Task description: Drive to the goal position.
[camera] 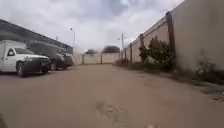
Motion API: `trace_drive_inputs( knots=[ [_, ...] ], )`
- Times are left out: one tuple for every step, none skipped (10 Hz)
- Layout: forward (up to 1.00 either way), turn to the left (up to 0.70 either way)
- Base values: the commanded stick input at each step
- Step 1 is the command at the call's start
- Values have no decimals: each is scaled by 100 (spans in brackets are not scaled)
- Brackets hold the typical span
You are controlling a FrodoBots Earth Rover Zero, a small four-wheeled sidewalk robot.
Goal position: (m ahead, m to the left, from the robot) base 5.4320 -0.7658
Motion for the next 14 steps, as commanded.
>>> trace_drive_inputs(
  knots=[
    [100, 0],
    [100, 0],
    [100, 0],
    [100, 0],
    [100, 0],
    [100, 0],
    [100, 0],
    [100, 0],
    [100, 0],
    [100, 12],
    [100, 0],
    [100, 0],
    [100, 0],
    [100, 0]
  ],
)
